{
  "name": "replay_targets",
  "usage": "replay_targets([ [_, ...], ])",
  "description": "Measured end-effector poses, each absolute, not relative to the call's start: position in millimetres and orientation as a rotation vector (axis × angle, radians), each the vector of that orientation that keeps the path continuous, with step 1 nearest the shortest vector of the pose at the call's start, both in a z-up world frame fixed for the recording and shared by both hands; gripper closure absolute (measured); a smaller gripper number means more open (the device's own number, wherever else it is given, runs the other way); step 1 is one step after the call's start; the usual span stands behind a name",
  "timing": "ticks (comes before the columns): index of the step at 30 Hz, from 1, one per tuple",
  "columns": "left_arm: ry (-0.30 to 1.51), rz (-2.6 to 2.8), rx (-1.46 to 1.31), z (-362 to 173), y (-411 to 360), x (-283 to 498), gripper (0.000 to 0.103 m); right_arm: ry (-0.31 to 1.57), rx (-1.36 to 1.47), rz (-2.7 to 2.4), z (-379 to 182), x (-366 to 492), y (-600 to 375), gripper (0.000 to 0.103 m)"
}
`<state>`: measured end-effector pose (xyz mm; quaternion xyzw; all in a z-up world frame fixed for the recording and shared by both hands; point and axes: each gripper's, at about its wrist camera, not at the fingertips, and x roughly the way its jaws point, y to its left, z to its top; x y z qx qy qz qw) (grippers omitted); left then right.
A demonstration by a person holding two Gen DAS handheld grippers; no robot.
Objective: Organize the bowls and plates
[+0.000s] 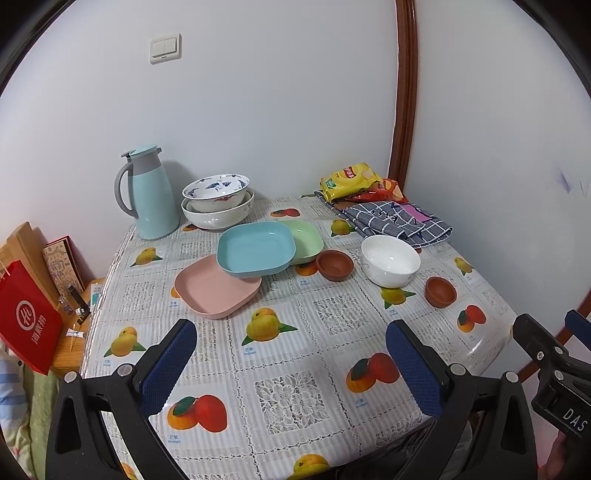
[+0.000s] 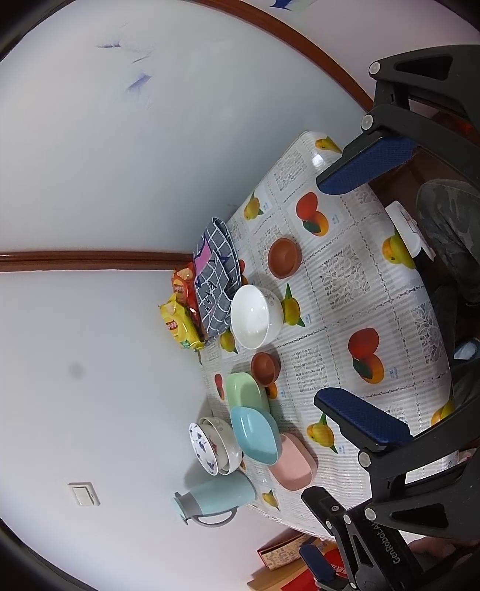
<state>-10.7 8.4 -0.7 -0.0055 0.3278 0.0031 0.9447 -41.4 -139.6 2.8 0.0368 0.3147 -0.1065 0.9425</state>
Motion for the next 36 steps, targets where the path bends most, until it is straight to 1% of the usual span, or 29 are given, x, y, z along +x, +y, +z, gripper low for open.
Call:
replay_targets([
  [36, 0.661, 0.002, -0.026, -1.1, 9.9, -14.1, 0.0, 0.63, 0.073, -0.227, 7.9, -44.7, -138.8, 0.0],
])
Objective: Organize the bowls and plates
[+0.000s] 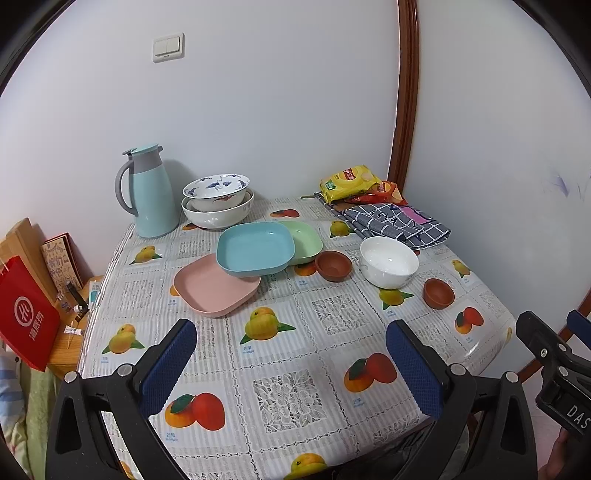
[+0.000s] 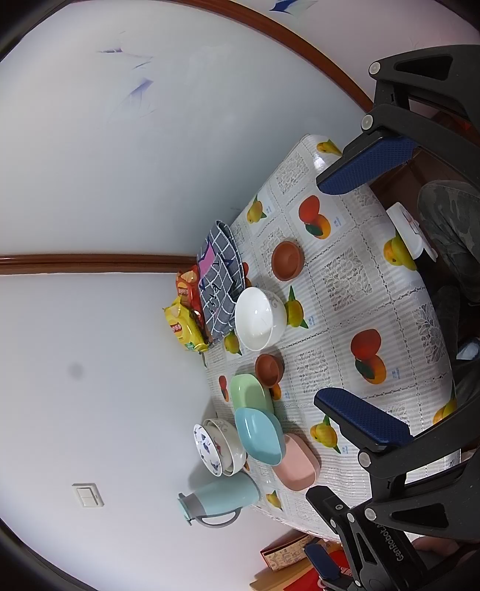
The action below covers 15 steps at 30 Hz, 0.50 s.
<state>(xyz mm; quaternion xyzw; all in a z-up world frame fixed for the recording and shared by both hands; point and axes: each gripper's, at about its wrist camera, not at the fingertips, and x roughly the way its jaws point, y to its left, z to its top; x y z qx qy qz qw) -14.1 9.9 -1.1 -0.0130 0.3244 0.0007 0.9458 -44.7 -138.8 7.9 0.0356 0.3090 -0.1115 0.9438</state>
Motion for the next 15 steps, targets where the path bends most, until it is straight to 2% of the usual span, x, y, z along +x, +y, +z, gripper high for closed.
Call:
replay_targets([
  [15, 0.659, 0.006, -0.026, -3.8, 8.8, -13.2, 0.0, 0.628, 0.072, -0.227, 6.7, -45.0, -138.5, 0.0],
])
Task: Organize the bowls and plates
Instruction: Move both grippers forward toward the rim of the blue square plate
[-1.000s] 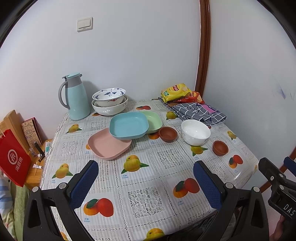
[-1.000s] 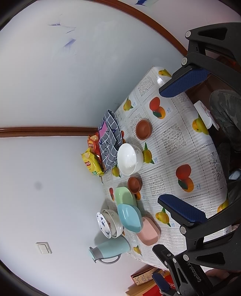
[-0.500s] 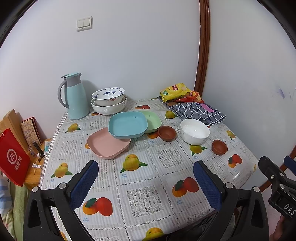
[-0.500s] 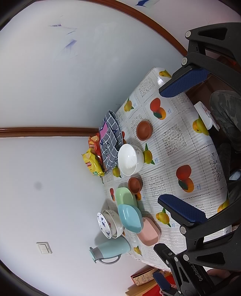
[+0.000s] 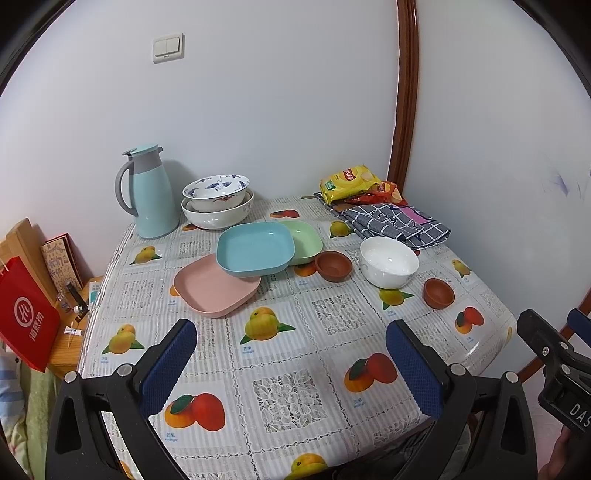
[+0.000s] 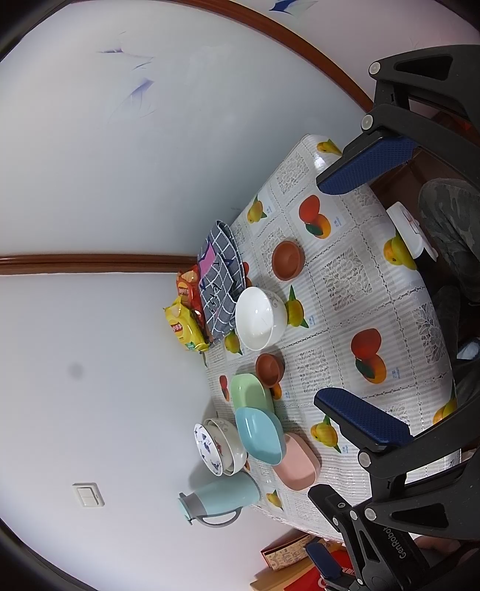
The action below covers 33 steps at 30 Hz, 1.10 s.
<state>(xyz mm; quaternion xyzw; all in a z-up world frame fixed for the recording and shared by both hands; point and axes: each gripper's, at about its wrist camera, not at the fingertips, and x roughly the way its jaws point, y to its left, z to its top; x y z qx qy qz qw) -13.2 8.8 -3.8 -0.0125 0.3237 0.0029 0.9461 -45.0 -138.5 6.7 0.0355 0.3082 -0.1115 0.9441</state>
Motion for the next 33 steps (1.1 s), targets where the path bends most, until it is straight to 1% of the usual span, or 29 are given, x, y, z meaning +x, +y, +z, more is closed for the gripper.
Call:
replay_targets([
  [14, 0.688, -0.022, 0.008, -14.1, 0.0, 9.6, 0.0, 0.591, 0.098, -0.172, 8.8, -42.6, -143.1, 0.0],
  [19, 0.704, -0.058, 0.006, -24.1, 1.1, 23.8, 0.0, 0.595, 0.085, -0.19, -0.4, -33.2, -145.2, 0.0],
  [33, 0.783, -0.035, 0.0, -54.6, 24.1, 82.9, 0.0, 0.643, 0.171, -0.189, -32.6, 17.0, -165.7, 0.0],
])
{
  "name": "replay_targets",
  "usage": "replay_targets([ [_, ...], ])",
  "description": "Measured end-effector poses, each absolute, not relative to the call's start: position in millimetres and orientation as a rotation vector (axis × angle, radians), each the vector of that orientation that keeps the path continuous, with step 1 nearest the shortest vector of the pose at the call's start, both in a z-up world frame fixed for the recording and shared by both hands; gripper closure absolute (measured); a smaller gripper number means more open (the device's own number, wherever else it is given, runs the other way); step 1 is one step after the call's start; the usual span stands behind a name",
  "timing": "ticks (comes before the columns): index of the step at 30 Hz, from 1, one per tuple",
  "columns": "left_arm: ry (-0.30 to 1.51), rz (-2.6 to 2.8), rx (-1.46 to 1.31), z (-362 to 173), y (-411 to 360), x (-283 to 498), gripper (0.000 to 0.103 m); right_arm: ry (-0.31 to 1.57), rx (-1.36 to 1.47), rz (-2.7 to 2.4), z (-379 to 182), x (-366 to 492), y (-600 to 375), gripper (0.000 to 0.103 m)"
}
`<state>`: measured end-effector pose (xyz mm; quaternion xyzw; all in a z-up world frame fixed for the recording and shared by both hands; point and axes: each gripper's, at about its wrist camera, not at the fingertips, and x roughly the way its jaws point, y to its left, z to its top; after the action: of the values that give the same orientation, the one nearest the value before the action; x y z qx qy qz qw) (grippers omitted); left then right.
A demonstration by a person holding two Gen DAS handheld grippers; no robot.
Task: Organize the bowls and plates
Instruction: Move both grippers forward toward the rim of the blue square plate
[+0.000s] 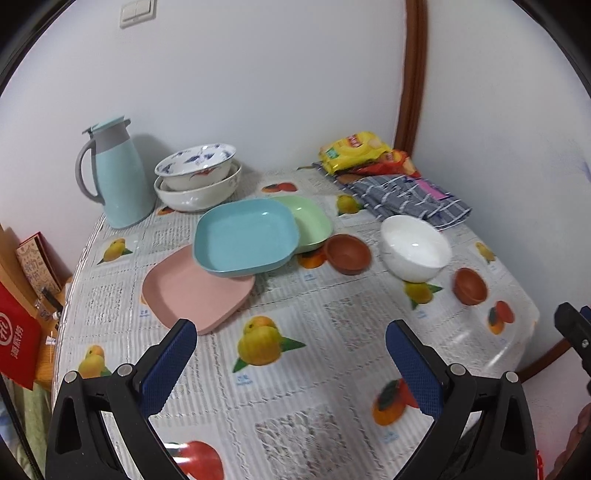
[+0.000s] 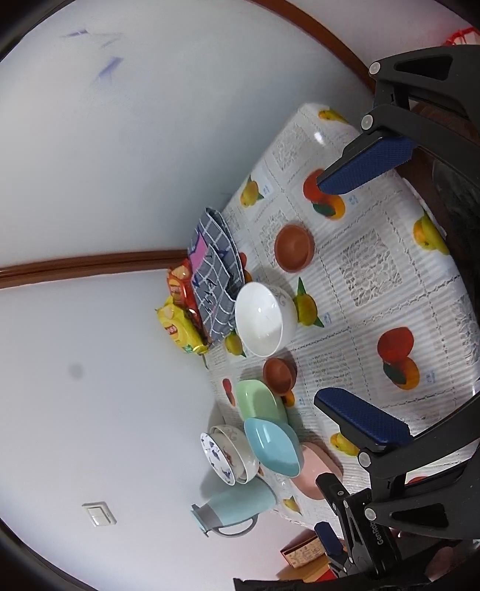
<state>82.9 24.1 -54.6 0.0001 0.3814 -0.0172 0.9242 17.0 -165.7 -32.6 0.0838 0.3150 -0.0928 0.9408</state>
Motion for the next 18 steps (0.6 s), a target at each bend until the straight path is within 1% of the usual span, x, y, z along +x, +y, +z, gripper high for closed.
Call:
replay_targets([
  [4, 0.822, -0.027, -0.005, -58.8, 37.2, 102.4, 0.0, 0.665, 0.193, -0.151, -40.8, 37.2, -163.4, 0.0],
  [18, 0.851, 0.103, -0.111, -61.8, 104.3, 161.4, 0.0, 0.706, 0.163, 0.02, -51.8, 110.6, -113.2, 0.0],
])
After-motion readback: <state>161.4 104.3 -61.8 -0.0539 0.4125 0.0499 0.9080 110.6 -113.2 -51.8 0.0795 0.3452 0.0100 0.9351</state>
